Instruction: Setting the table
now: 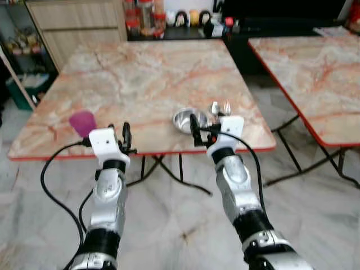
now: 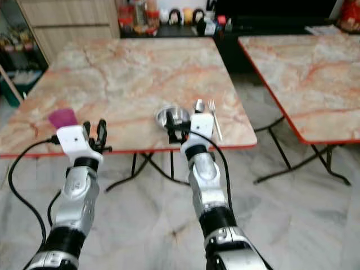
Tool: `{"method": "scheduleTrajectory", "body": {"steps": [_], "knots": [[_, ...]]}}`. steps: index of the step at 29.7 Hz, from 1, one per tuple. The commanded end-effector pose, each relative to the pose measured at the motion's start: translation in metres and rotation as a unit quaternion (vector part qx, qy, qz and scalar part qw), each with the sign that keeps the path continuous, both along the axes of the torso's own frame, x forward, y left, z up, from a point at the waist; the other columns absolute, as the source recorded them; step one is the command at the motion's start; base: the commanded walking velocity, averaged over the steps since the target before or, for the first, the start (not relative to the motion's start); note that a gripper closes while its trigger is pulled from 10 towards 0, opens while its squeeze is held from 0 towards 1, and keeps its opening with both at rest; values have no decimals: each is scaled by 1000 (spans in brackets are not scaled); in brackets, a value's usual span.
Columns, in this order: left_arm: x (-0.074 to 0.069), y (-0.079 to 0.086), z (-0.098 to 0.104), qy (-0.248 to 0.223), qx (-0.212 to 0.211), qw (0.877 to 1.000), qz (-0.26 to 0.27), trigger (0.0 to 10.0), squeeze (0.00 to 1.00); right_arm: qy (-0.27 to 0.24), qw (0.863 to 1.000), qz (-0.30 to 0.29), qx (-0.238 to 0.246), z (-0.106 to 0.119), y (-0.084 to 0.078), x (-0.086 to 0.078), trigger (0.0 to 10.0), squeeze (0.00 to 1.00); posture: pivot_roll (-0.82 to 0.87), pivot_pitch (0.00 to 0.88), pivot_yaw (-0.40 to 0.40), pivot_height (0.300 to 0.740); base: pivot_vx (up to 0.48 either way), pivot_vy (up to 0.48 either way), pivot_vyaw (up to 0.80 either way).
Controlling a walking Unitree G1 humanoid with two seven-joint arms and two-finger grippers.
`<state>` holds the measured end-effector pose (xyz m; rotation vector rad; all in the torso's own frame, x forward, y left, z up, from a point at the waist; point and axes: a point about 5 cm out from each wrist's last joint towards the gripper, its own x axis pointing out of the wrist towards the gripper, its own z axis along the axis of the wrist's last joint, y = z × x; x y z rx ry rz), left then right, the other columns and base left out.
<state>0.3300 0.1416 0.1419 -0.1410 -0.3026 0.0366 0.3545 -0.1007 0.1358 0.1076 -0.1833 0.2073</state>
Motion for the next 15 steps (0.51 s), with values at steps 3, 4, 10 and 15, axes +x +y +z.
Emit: {"method": "scheduleTrajectory", "body": {"steps": [3, 4, 10, 15], "knots": [[-2, 10, -2, 6, 2, 1000, 14, 10000, 0, -5, 1000, 22, 20, 3, 14, -3, 10000, 0, 4, 0, -9, 732, 342, 0, 267], [-2, 10, -2, 5, 2, 1000, 14, 10000, 0, -2, 999, 21, 28, 2, 13, -3, 10000, 0, 5, 0, -11, 732, 345, 0, 0], [-3, 11, -2, 5, 2, 1000, 17, 10000, 0, -7, 999, 24, 22, 5, 12, -2, 10000, 0, 7, 0, -17, 732, 345, 0, 0], [-3, 12, -1, 3, 1, 1000, 19, 10000, 0, -6, 999, 25, 22, 5, 12, -2, 10000, 0, 7, 0, -18, 732, 350, 0, 0]]}}
